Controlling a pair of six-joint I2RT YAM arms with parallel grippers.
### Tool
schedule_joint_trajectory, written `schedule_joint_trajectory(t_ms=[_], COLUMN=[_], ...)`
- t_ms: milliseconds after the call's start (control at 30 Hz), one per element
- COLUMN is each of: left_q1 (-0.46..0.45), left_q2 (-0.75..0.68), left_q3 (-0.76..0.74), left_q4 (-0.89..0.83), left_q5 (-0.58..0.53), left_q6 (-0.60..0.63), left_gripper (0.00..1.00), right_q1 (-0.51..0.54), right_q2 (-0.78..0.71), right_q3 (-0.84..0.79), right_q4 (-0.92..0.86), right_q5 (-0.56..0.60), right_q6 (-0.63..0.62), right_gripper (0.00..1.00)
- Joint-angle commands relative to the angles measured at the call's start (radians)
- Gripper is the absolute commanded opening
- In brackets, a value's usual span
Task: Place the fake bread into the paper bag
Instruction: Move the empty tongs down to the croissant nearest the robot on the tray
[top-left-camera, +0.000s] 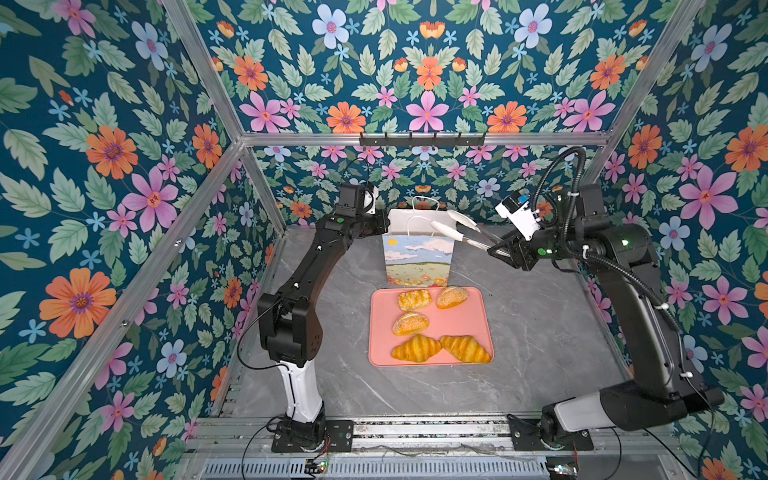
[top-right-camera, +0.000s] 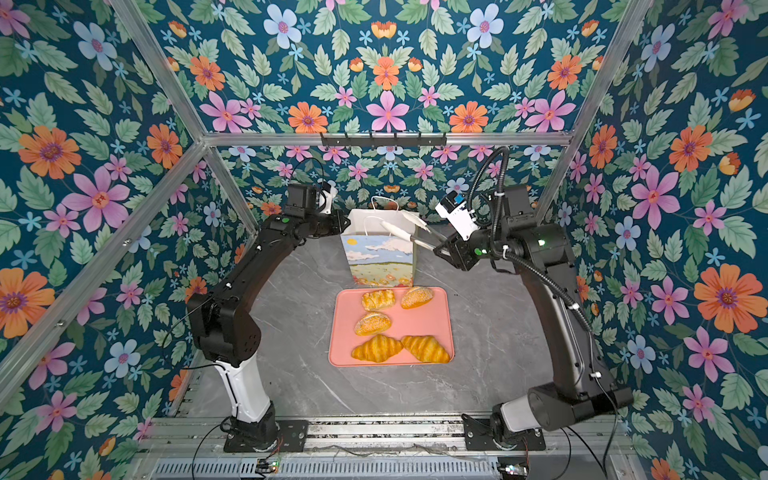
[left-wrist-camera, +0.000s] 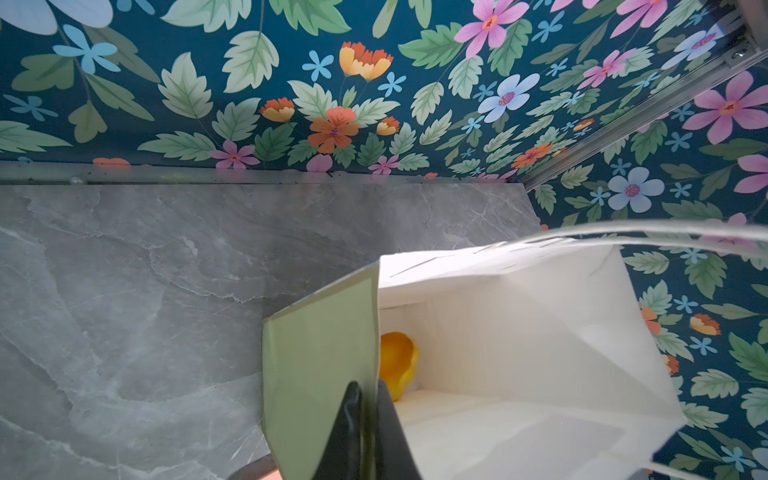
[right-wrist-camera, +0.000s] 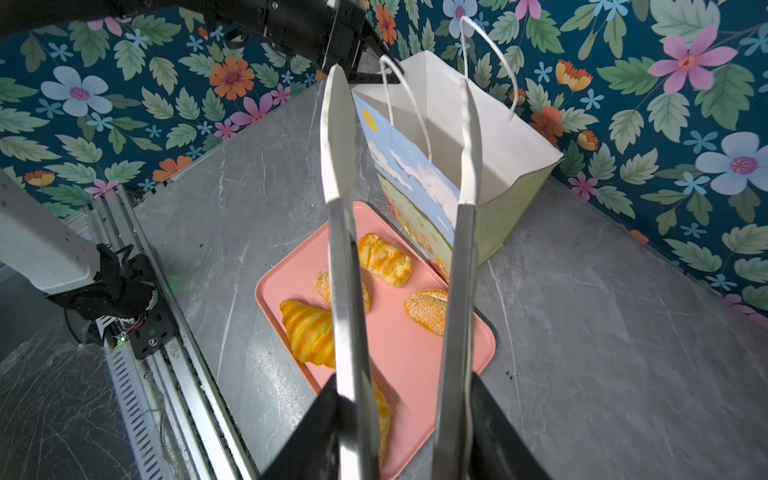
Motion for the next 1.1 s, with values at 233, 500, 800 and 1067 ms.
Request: schedule_joint_trajectory(t_ms=[233,500,800,1067], left_q1=[0.004,0.016,0.021,0.025], left_q2=[-0.01,-0.005,-0.008,-0.024], left_q3=[-0.033,-0.033,-0.051,-0.055], left_q4=[0.026,0.012,0.016,0.007], left_q5=[0.023,0.024,0.036,0.024], left_q6=[0.01,0.038,0.047,0.044], left_gripper=[0.11,0.11,0.12,0.17], right_q1=[0.19,0.394,0.481,0.52], right_q2=[-0.163,-0.129,-0.107,-0.09], right_q3=[-0.239,-0.316,-0.406,-0.465], right_q4=[-0.004,-0.16,-0.276,-0.338], right_q5=[0.123,0.335,0.516,0.579], right_q6=[0.129,0.208,0.286,0.333], right_gripper=[0.42,0.42,0.42,0.44])
